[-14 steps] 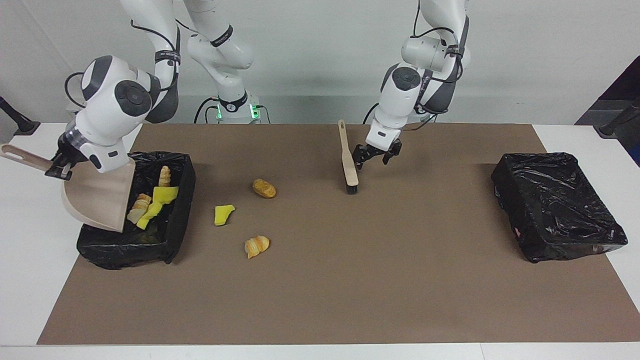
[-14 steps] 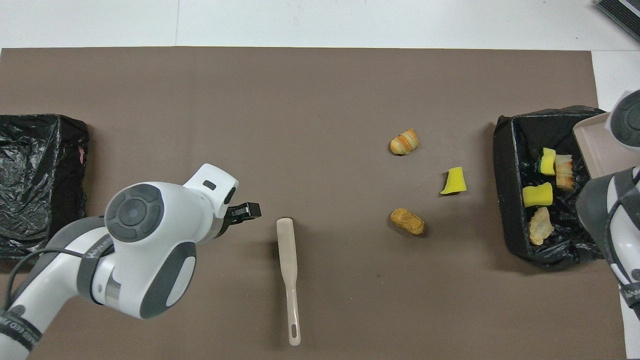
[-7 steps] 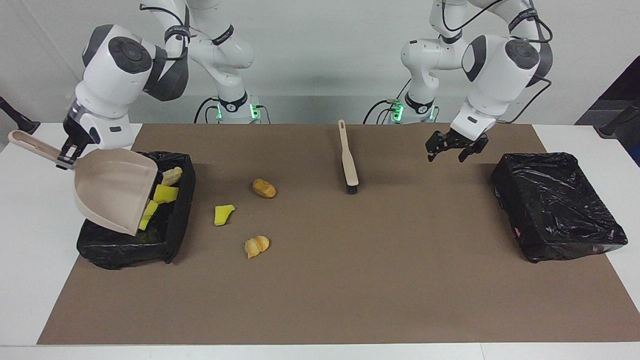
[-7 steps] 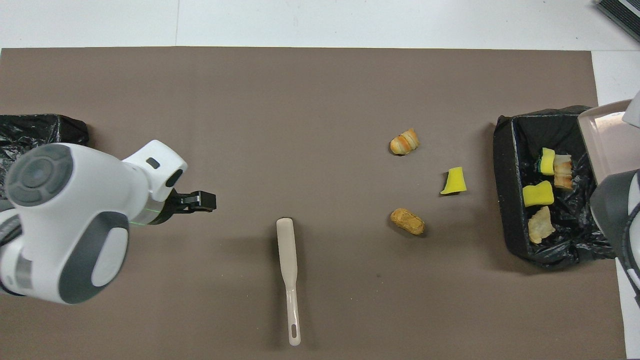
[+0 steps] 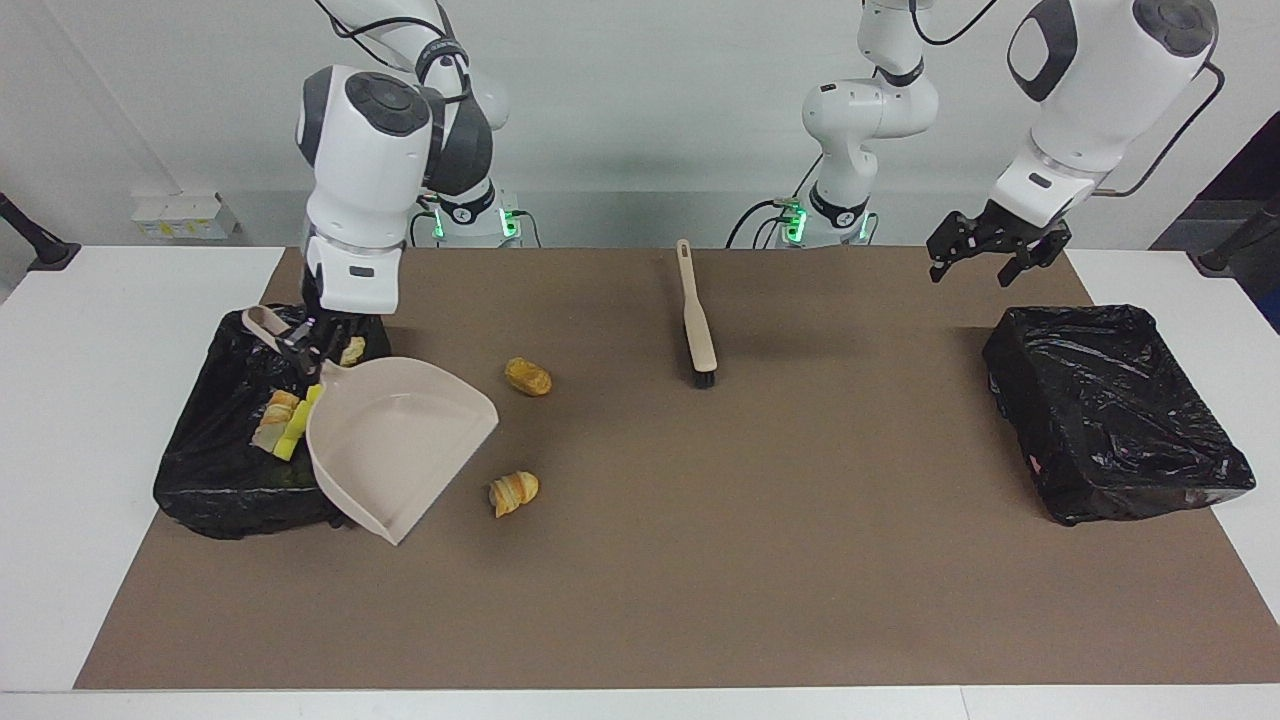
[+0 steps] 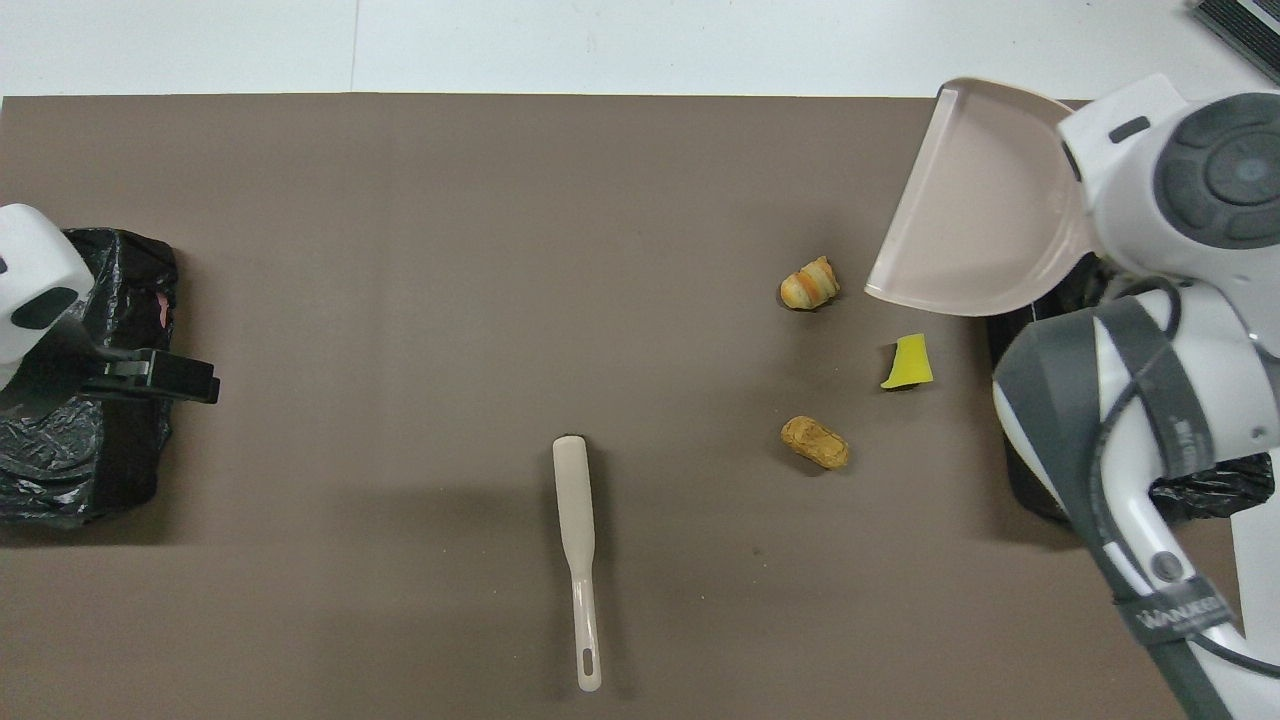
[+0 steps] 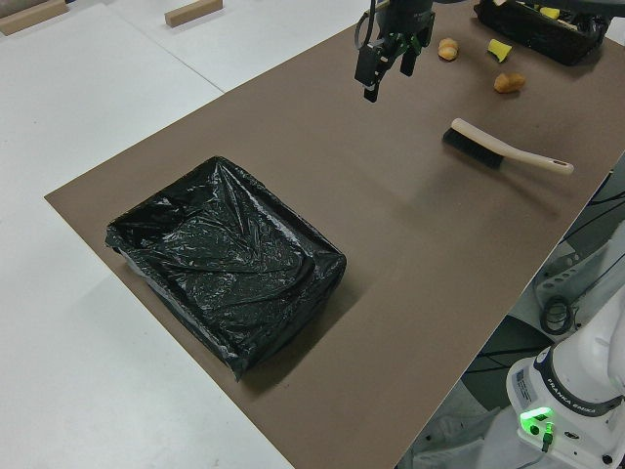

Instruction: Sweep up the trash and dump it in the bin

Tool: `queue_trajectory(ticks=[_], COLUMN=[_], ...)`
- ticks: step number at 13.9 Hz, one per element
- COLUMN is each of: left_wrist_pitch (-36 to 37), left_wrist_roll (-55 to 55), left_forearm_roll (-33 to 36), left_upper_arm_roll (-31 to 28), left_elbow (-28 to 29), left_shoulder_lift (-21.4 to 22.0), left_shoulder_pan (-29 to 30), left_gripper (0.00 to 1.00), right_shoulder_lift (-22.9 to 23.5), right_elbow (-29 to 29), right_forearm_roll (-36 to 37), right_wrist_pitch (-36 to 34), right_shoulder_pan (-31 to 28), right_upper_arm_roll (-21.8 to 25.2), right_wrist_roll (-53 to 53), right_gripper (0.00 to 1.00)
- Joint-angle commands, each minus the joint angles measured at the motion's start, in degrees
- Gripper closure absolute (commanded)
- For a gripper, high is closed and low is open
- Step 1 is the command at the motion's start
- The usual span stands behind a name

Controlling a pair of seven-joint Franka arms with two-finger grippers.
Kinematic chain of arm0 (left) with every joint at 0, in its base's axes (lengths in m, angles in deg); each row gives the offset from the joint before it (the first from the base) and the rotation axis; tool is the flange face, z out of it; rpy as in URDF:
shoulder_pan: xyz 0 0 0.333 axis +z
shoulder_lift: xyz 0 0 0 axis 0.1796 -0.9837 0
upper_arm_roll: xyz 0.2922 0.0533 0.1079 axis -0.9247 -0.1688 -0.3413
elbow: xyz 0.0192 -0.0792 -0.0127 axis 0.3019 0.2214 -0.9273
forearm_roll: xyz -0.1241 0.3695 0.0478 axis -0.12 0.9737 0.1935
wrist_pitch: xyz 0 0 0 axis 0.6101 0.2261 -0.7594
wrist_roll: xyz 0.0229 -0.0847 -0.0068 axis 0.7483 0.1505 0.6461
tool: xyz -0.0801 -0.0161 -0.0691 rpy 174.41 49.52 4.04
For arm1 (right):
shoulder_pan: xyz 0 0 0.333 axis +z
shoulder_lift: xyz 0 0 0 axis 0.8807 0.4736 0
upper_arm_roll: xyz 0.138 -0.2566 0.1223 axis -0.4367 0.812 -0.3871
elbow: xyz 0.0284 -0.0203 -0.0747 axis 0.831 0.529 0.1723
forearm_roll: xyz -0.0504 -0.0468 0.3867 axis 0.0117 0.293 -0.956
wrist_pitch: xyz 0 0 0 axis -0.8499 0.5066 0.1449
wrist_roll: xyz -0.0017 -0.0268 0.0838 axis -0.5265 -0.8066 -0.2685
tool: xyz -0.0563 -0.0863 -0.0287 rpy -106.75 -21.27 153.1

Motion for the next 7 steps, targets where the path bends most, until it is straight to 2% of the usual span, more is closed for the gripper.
queue_trajectory(ticks=[1, 3, 6, 7], left_wrist_pitch=[8.9, 8.5, 9.6, 9.7], left_wrist_roll=[-0.4, -0.4, -0.4, -0.2], left_forearm_roll=[1.5, 1.6, 3.9, 3.3], left_upper_arm_roll=[0.6, 0.6, 0.7, 0.8], left_elbow=[-8.5, -10.1, -10.5, -10.8], left_shoulder_lift=[-2.5, -3.6, -4.0, -4.0], left_shoulder_pan=[2.8, 3.0, 2.8, 2.7], left_gripper=[0.0, 0.0, 0.0, 0.0], right_shoulder_lift=[10.4, 13.0, 13.9, 15.7], right_elbow=[-13.2, -17.0, -17.8, -19.1], right_forearm_roll=[-4.2, -12.6, -14.7, -14.9], right_wrist_pitch=[-2.8, -2.9, -3.3, -3.3], right_shoulder_pan=[4.0, 5.3, 9.0, 10.9], right_upper_arm_roll=[0.1, 0.2, 0.2, 0.1], right_wrist_roll=[13.7, 26.3, 41.6, 46.5], right_gripper=[1.0, 1.0, 1.0, 1.0])
